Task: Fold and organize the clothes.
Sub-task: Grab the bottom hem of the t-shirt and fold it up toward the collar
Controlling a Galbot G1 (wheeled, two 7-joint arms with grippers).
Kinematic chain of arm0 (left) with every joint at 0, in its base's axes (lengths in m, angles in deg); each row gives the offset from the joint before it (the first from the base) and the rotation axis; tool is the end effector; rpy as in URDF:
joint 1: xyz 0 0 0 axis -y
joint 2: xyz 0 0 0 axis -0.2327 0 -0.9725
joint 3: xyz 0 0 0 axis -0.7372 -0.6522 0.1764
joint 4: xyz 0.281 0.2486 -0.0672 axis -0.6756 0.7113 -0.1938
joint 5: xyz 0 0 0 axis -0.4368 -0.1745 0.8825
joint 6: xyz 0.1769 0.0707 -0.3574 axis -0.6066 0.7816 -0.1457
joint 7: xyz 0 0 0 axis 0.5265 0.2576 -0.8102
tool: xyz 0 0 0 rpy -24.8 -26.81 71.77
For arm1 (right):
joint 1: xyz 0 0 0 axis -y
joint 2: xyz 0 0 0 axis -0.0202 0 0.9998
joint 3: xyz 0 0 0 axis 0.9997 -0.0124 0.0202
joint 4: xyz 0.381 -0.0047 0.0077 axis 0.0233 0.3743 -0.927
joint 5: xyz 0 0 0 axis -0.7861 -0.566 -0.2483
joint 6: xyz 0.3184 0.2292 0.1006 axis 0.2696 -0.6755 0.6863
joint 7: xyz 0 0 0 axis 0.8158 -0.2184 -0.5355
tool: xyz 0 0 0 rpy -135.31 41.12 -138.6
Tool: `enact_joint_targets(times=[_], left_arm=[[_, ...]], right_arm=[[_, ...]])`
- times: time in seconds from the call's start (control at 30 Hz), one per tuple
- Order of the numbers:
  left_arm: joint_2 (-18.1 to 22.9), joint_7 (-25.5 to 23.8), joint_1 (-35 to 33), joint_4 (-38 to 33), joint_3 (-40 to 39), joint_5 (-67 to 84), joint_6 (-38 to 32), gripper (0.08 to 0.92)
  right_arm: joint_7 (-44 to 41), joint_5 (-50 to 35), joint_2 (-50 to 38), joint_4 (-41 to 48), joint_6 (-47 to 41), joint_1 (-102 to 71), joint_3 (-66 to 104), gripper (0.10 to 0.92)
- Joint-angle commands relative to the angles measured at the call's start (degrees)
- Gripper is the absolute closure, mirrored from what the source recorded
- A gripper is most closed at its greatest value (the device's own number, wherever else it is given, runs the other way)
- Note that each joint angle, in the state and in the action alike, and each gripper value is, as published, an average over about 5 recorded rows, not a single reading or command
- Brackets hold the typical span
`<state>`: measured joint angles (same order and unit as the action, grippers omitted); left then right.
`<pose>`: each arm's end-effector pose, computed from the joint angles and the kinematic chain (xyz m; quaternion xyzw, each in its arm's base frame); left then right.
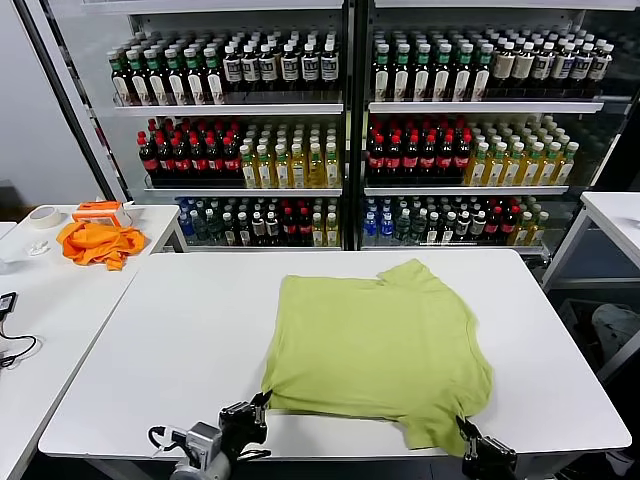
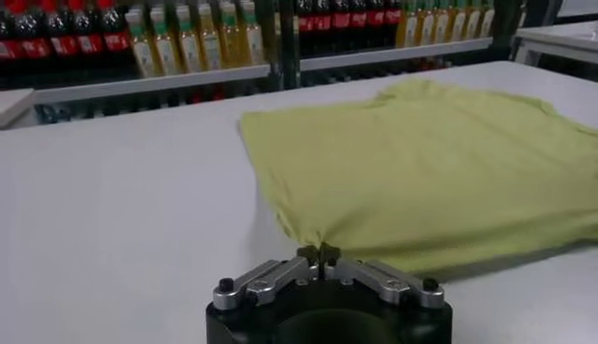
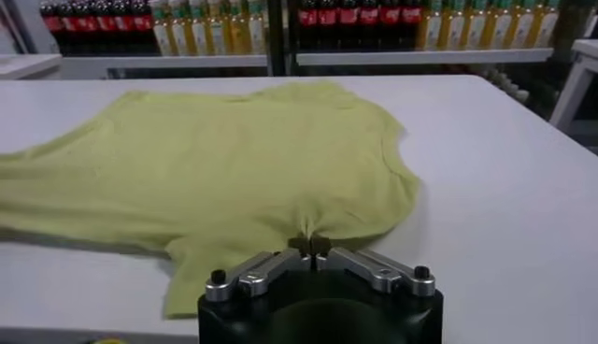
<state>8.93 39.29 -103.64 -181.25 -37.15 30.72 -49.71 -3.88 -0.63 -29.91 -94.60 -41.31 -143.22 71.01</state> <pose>0.1991 -0.0086 -0.2856 -0.1577 -0.9476 -0.0582 0.2716 0.1169 -0.0669 -0.2841 0.0636 -0.9608 0.0058 0.2697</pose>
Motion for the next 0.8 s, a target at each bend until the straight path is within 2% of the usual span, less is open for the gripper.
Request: enact_joint_targets(times=[0.03,0.17,0.27,0.4,0.63,0.8], left_arm=[[-3.16,0.84,-9.28,-7.27,4.60,0.19,0.92,0.920],[-3.90,1.48,-13.29,-8.77,5.83,-0.30,0.93,0.920],[-4.18,1.24,-13.25,-9.93,6.16,0.22,0.83,0.920],[-4.64,-0.77,-6.07,-8.48,6.07,2.66,-0.91,0.920],[-4.19,-2.73,10.65,2.77,2.57,12.12,-2.99,0.920],[-3.15,-3.31,17.71,9.45,0.59,15.14,-3.06,0.920]], right_arm=[[-0.17,0.20,-0.51,-1.74,0.00,-2.56,0.23,0.919],[-0.24,-0.33,-0.71,-2.97,-0.69,-3.15,0.46,0.919],[0.00,-1.84,-1.22,-4.11,-1.39,-2.04,0.28,0.919],[1.23,-5.50,-2.56,-3.69,-3.31,3.57,0.39,0.919],[3.39,-11.34,-3.73,1.71,-8.03,16.66,-0.15,0.919],[4.69,-14.29,-2.74,6.73,-10.13,22.85,-1.67,0.919]])
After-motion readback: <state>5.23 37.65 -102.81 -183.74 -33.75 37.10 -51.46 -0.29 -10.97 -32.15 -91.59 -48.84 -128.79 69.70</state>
